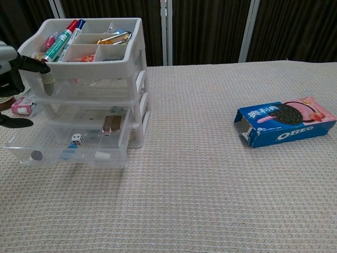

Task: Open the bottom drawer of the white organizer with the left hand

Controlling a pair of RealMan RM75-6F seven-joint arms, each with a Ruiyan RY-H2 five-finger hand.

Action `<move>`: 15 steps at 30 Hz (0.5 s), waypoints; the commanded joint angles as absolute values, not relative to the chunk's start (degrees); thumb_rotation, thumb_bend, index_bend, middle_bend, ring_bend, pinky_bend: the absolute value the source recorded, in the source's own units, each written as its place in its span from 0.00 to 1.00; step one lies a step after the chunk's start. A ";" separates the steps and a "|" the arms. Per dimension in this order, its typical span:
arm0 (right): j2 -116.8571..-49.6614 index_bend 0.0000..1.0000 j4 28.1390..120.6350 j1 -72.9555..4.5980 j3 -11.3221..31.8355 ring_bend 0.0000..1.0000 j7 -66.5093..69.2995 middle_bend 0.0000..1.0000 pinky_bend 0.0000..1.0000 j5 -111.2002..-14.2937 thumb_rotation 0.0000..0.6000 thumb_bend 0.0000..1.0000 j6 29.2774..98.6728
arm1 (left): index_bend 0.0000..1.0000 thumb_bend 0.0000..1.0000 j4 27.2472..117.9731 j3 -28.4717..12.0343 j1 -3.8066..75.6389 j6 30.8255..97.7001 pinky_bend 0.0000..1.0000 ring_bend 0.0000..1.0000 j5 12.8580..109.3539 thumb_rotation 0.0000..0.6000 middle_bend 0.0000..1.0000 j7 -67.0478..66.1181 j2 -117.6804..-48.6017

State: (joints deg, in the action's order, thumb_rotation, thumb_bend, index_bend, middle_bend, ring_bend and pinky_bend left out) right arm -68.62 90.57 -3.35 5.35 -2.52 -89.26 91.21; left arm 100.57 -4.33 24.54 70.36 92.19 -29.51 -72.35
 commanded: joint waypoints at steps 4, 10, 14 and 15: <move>-68.57 0.00 90.64 -3.36 5.46 0.00 -2.37 0.00 0.00 -89.02 1.00 0.02 91.13 | 0.46 0.17 100.86 -4.87 28.95 61.78 0.81 0.94 88.02 1.00 1.00 -36.86 -71.66; -68.36 0.00 90.73 -3.34 5.49 0.00 -1.92 0.00 0.00 -88.92 1.00 0.02 91.09 | 0.50 0.17 99.98 -4.77 30.94 58.89 0.81 0.94 86.25 1.00 1.00 -42.02 -73.59; -68.22 0.00 90.79 -3.31 5.52 0.00 -1.66 0.00 0.00 -88.93 1.00 0.02 91.16 | 0.49 0.17 99.49 -4.72 31.87 57.96 0.81 0.94 84.83 1.00 1.00 -44.73 -74.78; -68.20 0.00 90.79 -3.31 5.53 0.00 -1.60 0.00 0.00 -88.90 1.00 0.02 91.13 | 0.49 0.17 99.46 -4.73 32.10 57.80 0.81 0.94 84.53 1.00 1.00 -45.43 -75.00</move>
State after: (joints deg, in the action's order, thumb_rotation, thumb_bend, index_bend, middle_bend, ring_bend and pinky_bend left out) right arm -68.21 90.79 -3.32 5.53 -1.60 -88.90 91.14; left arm 99.68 -4.74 31.63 58.22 85.07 -44.61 -74.51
